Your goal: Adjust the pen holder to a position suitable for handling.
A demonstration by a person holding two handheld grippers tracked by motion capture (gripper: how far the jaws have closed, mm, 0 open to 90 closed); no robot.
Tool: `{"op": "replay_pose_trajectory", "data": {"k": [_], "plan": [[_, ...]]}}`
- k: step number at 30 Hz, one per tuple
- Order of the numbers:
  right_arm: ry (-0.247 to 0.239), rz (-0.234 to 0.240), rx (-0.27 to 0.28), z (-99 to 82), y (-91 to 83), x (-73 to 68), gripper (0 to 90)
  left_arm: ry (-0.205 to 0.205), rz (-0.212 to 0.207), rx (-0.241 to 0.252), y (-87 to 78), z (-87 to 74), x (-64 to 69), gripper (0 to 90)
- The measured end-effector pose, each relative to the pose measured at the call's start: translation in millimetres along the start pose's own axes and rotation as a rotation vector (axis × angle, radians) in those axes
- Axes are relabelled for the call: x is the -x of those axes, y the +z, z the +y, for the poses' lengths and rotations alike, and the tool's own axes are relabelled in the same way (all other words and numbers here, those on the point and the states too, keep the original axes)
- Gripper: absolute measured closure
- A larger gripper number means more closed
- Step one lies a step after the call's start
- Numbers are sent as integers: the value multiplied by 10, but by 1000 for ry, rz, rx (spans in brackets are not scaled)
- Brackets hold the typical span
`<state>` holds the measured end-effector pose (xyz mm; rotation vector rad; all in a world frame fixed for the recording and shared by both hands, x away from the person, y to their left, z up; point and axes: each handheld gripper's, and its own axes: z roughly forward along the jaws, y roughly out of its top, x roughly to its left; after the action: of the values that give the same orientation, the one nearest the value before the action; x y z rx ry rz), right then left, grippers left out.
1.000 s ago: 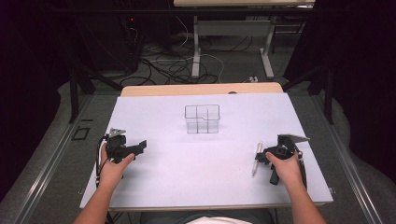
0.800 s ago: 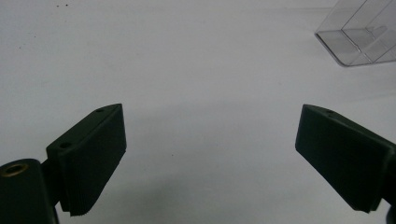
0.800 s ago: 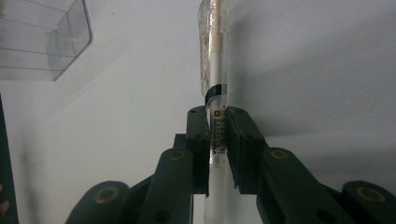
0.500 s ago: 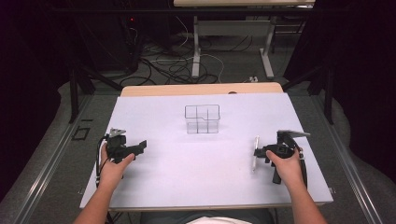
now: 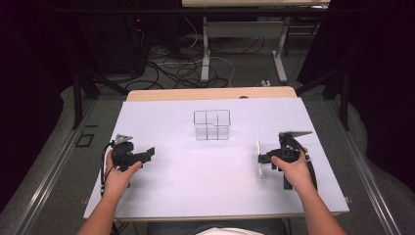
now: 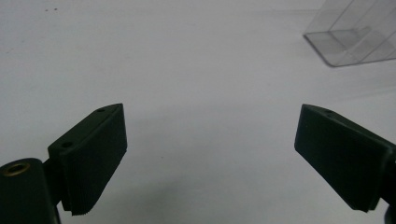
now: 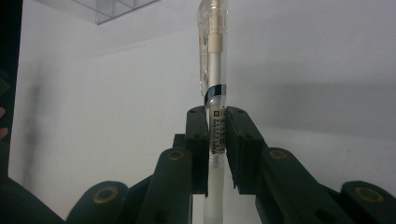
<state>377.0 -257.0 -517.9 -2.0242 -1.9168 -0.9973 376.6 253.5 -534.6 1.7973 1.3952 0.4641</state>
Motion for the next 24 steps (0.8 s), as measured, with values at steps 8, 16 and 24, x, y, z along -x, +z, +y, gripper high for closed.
{"op": "replay_pose_trajectory", "data": {"k": [8, 16, 24], "plan": [[-190, -53, -13, 103, 64, -274, 798, 25, -11, -4, 7, 5, 44, 93], [-516, -184, 29, 100, 106, -601, 798, 26, -16, -20, 25, -19, 46, 104], [-885, -344, 63, -16, 204, -883, 798, 33, -18, -16, 29, -16, 63, 112]]}}
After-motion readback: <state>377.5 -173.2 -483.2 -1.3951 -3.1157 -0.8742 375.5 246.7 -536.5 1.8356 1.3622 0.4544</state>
